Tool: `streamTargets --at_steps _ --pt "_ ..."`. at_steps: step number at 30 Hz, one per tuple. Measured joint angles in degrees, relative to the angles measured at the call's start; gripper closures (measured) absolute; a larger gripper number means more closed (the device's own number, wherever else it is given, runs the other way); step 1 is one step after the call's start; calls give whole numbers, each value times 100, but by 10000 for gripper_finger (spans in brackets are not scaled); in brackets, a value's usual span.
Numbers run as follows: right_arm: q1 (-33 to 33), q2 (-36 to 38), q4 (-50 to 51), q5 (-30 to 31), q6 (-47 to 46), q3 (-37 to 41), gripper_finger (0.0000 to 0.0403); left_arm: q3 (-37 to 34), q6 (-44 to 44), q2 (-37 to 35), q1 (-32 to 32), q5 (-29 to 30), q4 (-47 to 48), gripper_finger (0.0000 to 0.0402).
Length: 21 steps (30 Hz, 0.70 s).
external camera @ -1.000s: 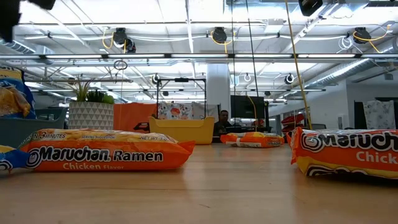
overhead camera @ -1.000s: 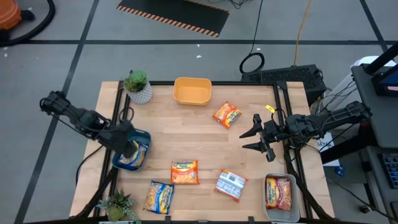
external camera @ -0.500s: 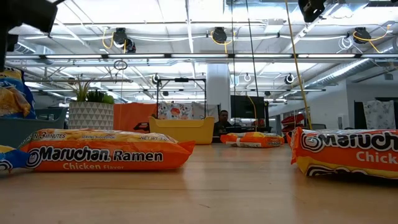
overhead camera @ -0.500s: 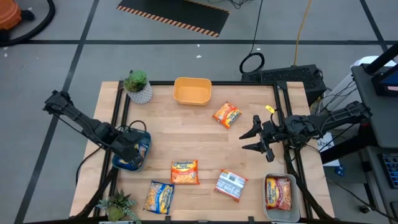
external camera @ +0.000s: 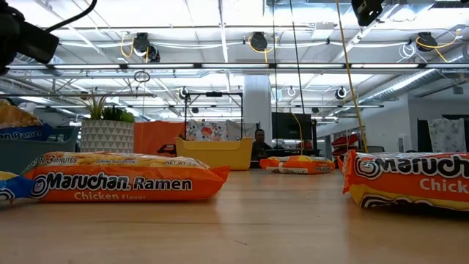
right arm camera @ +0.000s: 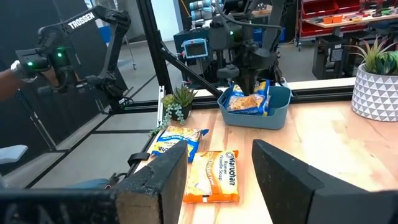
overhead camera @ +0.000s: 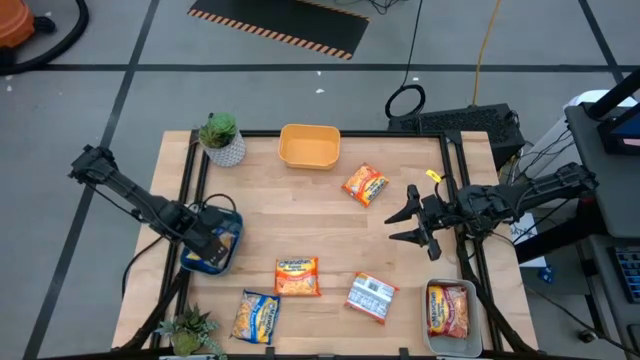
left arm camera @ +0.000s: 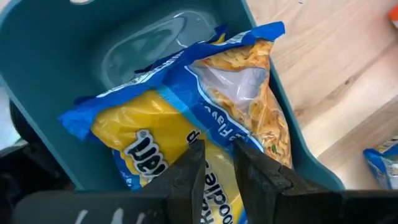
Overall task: Sort Maruchan noodles
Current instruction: Put the top blue noodle pack into the blue bin
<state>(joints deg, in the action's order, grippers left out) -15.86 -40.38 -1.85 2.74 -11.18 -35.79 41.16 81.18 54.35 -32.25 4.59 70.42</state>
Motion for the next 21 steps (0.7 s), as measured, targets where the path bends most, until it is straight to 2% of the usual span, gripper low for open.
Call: streamTargets --at_steps 5,11,21 --pt "0 -1 0 0 6 0 229 281 120 -5 2 -157 120 314" --pt "0 0 -5 16 79 0 229 597 598 2 9 -108 816 314" --pt "0 0 -142 15 76 0 229 53 1202 226 9 -27 973 314"
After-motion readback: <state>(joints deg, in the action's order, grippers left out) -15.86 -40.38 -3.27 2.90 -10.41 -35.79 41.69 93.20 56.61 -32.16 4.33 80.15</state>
